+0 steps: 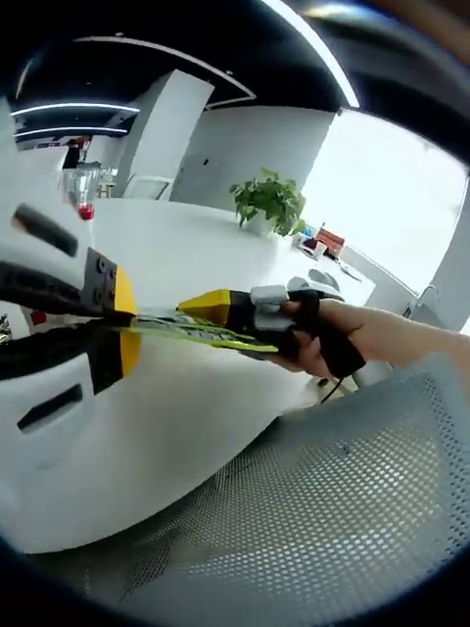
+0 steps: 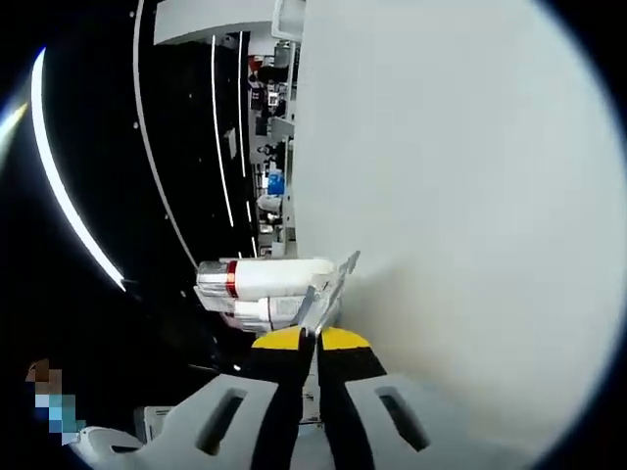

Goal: Arrange the skincare products in the storage area until every visible bottle or jar stands upright without overlapping.

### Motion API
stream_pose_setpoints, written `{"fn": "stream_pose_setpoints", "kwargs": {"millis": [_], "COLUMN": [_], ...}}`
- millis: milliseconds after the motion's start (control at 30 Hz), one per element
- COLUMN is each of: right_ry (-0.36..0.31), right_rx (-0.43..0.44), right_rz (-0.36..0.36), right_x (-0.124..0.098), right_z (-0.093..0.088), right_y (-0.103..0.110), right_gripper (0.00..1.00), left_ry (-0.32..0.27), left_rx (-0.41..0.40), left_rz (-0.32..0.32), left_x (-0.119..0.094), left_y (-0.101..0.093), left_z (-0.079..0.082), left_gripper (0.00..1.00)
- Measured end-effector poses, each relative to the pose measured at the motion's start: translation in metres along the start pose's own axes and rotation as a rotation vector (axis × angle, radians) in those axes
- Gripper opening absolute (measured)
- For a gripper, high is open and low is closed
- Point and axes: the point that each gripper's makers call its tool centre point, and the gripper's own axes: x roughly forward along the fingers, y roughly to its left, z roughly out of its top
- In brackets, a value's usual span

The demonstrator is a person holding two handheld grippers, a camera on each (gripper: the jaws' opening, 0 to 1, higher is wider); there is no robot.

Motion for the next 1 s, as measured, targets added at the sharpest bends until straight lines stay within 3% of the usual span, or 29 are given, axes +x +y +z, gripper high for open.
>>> {"fn": "stream_pose_setpoints", "kwargs": {"millis": [167, 267, 667, 767, 1000], "right_ry": [-0.078, -0.106, -0.199, -0.211, -0.216], "right_rx": [0.041, 0.046, -0.052, -0.076, -0.158], "right_rz": [0.065, 0.080, 0.099, 0.108, 0.121], "right_x": [-0.004, -0.006, -0.015, -0.018, -0.023], "right_z": [0.006, 0.008, 0.024, 0.026, 0.022], "right_y": [0.014, 0.019, 0.044, 0.050, 0.064], "right_gripper": [0.01, 0.01, 0.01, 0.01, 0.01], "left_ry": [0.003, 0.012, 0.025, 0.026, 0.010], "left_rx": [0.044, 0.043, -0.077, -0.145, -0.463], "left_rz": [0.060, 0.053, 0.028, 0.027, 0.002], "left_x": [-0.001, 0.000, -0.013, -0.020, -0.048], "left_y": [0.011, 0.011, 0.015, 0.017, 0.028], "left_z": [0.002, 0.000, -0.011, -0.016, -0.037], "left_gripper": [0.05, 0.09, 0.23, 0.25, 0.33]}}
